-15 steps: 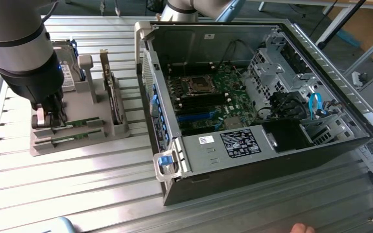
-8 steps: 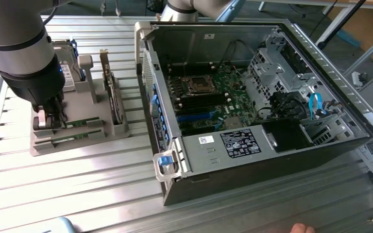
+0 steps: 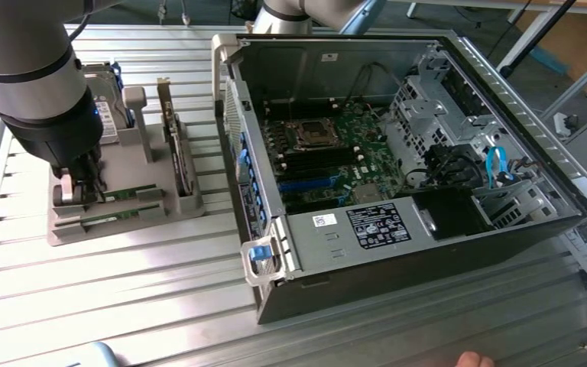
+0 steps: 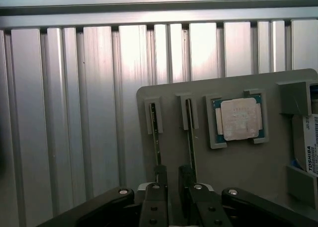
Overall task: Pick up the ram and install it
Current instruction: 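Pick up the ram and move it above insertion slot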
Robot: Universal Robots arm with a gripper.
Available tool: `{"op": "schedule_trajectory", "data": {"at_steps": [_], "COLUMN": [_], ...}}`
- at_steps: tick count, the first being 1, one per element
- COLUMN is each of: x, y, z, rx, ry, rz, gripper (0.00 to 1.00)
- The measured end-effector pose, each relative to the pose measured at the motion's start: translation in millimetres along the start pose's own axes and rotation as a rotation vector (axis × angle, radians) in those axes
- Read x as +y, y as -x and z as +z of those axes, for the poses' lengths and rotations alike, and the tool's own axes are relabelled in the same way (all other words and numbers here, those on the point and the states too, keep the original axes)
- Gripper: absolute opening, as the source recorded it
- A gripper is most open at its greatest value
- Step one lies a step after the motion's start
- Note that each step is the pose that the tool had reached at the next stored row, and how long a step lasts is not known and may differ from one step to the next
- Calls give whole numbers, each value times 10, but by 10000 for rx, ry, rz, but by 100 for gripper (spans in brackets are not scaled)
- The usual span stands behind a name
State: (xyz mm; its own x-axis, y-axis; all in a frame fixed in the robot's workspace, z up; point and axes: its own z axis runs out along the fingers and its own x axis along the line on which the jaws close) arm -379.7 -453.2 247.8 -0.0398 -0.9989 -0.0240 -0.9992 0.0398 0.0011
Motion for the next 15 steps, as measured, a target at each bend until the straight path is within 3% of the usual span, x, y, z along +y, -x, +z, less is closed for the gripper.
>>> {"op": "schedule_trajectory", "data": {"at_steps": [5, 13, 15], "x": [0, -1, -2], "y": [-7, -27, -30], "z": [3, 10, 11], "rx": [-2, -2, -3], "ry": [-37, -48, -94], "rz": [-23, -123, -186], "gripper": [24, 24, 24]}}
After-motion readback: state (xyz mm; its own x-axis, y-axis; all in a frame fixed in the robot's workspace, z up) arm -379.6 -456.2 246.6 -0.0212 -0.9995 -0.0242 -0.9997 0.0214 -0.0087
